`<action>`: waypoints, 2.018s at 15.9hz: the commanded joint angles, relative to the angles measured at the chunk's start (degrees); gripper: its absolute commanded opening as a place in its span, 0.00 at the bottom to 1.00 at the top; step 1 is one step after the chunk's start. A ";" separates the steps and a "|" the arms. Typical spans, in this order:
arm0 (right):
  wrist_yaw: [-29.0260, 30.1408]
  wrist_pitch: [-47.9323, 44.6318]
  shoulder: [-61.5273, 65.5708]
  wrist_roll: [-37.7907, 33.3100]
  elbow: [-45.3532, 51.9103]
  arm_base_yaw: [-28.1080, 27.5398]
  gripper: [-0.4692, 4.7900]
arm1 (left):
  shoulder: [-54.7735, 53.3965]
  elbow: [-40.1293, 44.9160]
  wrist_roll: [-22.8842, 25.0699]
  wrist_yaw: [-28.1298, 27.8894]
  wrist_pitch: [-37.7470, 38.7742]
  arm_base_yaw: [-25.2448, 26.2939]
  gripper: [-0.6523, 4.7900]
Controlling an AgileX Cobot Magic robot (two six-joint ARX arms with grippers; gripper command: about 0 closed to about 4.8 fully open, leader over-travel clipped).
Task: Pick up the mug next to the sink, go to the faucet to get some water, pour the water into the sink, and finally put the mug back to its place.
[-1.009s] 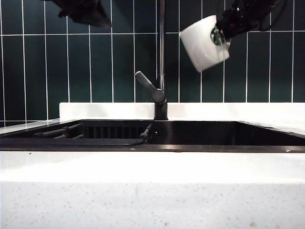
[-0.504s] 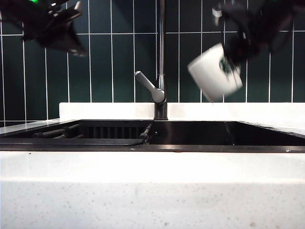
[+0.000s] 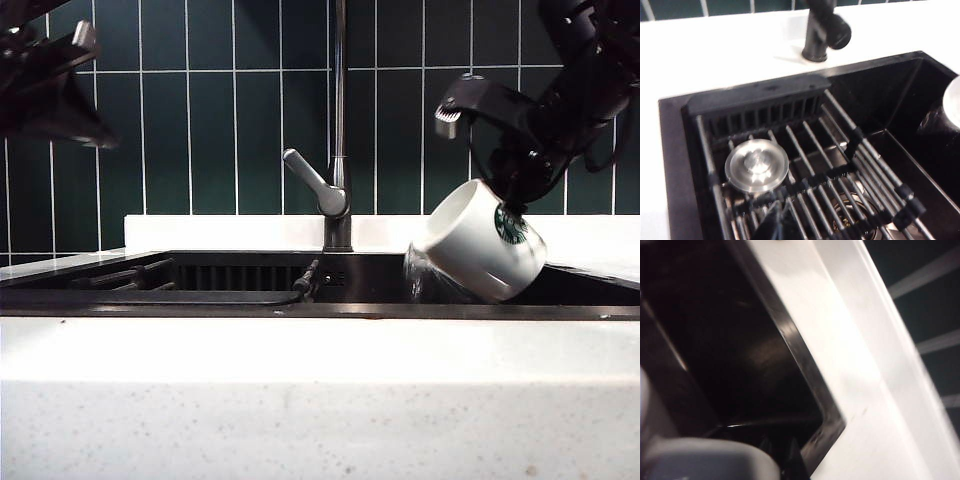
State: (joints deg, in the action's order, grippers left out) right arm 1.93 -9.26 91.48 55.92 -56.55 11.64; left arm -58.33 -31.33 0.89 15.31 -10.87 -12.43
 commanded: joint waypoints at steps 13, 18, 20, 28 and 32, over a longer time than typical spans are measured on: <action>-3.76 -8.96 -1.03 35.95 -1.29 11.21 0.09 | 5.55 4.94 -2.62 0.13 -2.82 0.00 0.11; -5.86 -9.05 -1.03 39.54 -1.20 11.06 0.09 | 14.27 13.00 -3.32 0.13 -2.95 0.00 0.11; -5.64 -9.01 -1.03 43.36 -1.20 11.06 0.09 | 17.22 14.58 -4.20 0.09 -1.49 0.00 0.11; -7.23 -8.13 -1.05 36.13 0.46 10.91 0.09 | 17.81 14.60 -4.22 0.00 -0.79 0.00 0.11; -12.17 -17.22 -3.02 3.30 0.83 8.87 0.09 | 22.43 14.71 -3.91 -0.57 5.29 -0.02 0.11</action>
State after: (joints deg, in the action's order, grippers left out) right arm -9.76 -22.09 90.15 67.51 -55.27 20.82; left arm -37.45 -16.58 -3.29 15.18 -7.46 -12.43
